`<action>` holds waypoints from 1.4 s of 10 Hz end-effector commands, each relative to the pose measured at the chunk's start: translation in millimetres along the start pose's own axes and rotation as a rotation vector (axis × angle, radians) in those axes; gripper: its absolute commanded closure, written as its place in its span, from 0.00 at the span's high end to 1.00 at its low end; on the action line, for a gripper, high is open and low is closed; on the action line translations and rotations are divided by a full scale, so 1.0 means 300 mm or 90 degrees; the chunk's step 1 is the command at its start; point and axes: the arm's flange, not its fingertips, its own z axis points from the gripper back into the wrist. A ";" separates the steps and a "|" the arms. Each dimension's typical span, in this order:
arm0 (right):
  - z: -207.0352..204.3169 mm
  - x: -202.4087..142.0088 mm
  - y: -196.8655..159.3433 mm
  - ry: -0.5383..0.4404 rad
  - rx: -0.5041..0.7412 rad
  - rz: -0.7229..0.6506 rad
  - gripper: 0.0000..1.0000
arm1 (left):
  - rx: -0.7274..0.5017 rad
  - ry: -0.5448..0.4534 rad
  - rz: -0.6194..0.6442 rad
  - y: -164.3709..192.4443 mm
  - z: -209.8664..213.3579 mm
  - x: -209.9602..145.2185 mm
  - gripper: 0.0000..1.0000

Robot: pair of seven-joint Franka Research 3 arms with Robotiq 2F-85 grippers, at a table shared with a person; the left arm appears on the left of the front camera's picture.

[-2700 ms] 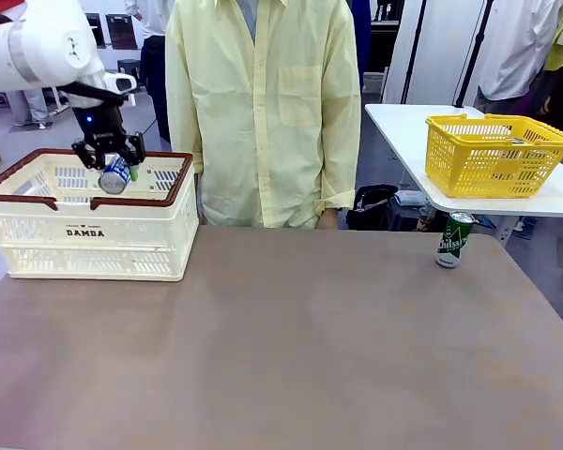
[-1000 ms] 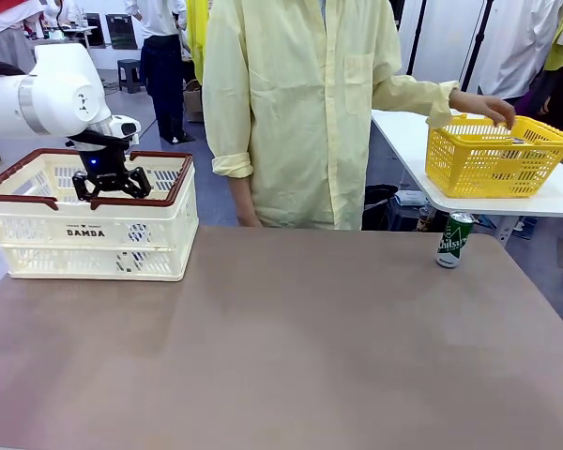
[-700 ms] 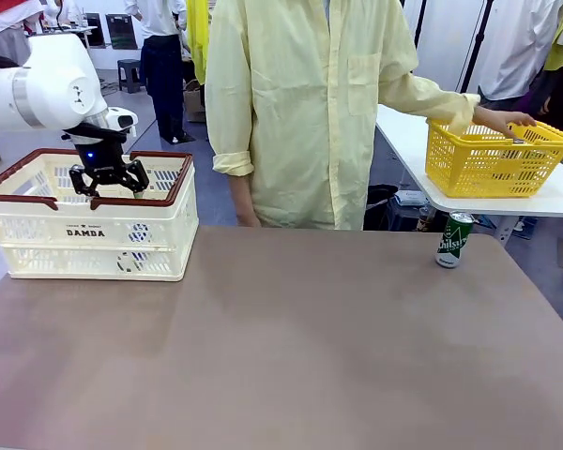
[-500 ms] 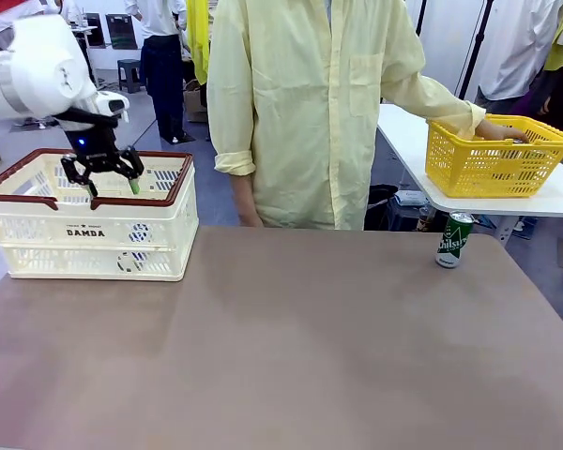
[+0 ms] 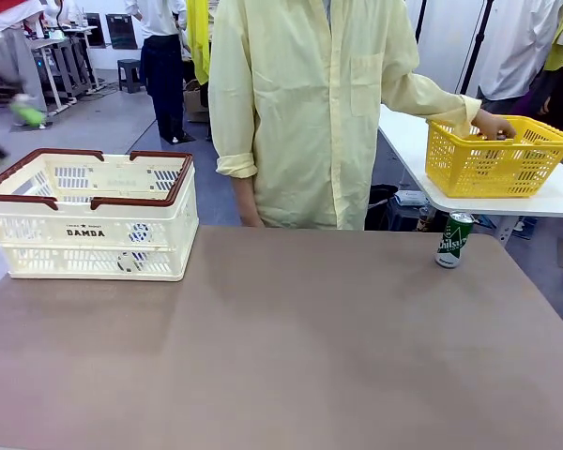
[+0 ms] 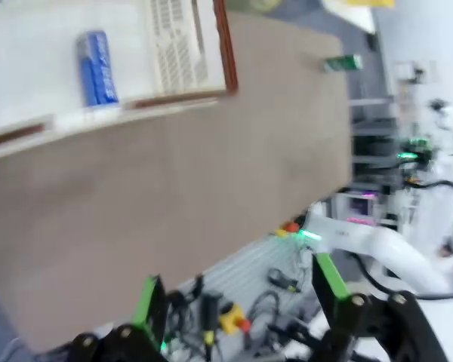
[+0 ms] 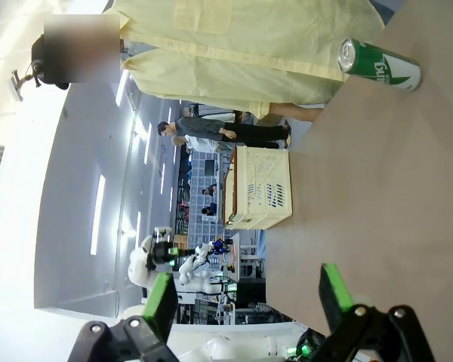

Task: Place the drinks into the Shopping basket.
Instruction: Pick up one drink and place it into the Shopping basket.

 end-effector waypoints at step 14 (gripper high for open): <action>0.004 0.004 0.018 -0.002 0.008 -0.011 1.00 | -0.172 -0.017 -0.028 0.362 0.096 -0.225 1.00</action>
